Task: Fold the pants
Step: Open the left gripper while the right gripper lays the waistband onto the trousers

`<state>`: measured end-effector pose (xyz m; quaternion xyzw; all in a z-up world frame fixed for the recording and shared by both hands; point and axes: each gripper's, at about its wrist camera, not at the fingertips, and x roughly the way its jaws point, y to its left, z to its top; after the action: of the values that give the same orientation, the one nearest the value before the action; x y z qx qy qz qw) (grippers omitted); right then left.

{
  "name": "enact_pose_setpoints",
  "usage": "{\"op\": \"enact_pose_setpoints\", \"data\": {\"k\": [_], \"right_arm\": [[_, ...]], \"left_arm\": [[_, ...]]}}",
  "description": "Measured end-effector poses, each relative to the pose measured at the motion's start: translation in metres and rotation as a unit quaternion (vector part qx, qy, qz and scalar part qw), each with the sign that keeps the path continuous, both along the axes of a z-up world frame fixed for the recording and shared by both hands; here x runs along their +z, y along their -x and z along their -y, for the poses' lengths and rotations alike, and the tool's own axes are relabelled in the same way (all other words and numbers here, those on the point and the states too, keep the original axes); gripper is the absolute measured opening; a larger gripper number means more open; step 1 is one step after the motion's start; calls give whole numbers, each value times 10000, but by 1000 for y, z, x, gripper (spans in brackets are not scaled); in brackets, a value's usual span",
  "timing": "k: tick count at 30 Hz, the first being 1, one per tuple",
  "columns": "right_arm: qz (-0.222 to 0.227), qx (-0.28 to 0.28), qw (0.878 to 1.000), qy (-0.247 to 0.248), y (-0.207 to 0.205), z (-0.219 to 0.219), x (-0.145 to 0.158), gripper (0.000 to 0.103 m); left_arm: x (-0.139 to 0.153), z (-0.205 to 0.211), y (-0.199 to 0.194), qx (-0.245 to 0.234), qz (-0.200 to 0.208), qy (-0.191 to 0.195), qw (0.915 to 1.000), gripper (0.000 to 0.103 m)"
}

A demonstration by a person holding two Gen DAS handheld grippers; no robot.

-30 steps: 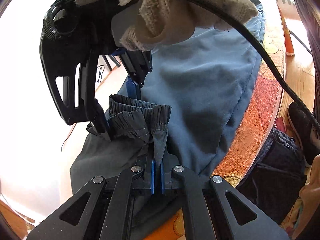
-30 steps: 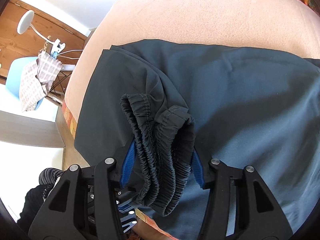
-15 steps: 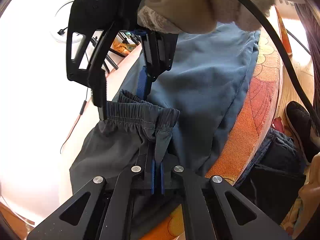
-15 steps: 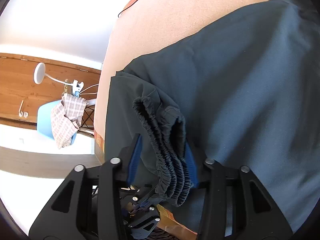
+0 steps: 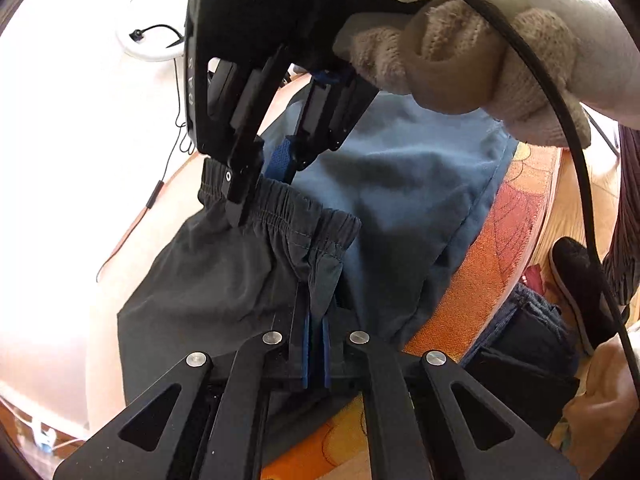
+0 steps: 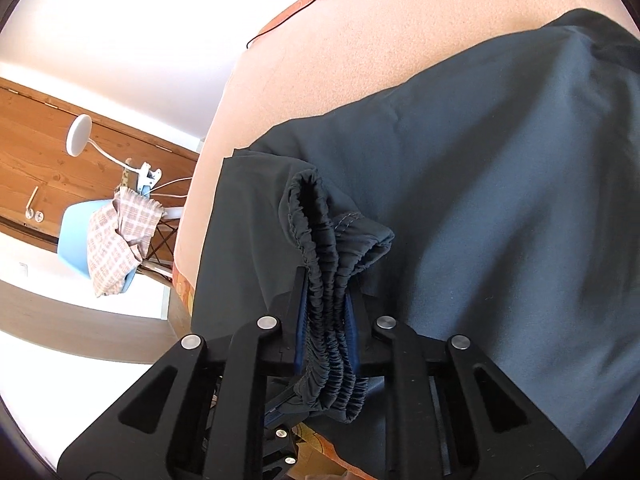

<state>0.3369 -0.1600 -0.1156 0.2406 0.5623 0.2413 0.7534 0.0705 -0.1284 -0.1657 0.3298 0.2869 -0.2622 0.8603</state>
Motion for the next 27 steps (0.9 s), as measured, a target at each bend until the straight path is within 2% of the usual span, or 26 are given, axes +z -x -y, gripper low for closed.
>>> {"op": "enact_pose_setpoints", "data": {"k": [4,7,9,11,14,18,23,27], "right_arm": [[186,-50,9998,103,2,11,17,17],[247,-167,9995,97,4,21,28,17],[284,-219,9993,89,7,32,34,17],[322,-277,9989,178,10,36,40,17],[372,-391,9979,345,15,46,47,17],[373,-554,9961,574,20,72,56,17],[389,-808,9925,831,32,109,66,17],[351,-1079,9882,1031,46,147,69,17]], "left_arm": [[19,-10,3,-24,-416,461,9981,11],[37,-27,3,-50,-749,985,9923,12],[52,-44,-1,62,-848,1388,9867,13],[64,-63,-10,302,-799,1682,9820,19],[70,-91,-35,892,-632,1765,9782,20],[73,-124,-66,1472,-774,2015,9653,20],[60,-121,-83,1542,-904,1946,9645,20],[50,-97,-87,1371,-1056,1853,9673,20]]}}
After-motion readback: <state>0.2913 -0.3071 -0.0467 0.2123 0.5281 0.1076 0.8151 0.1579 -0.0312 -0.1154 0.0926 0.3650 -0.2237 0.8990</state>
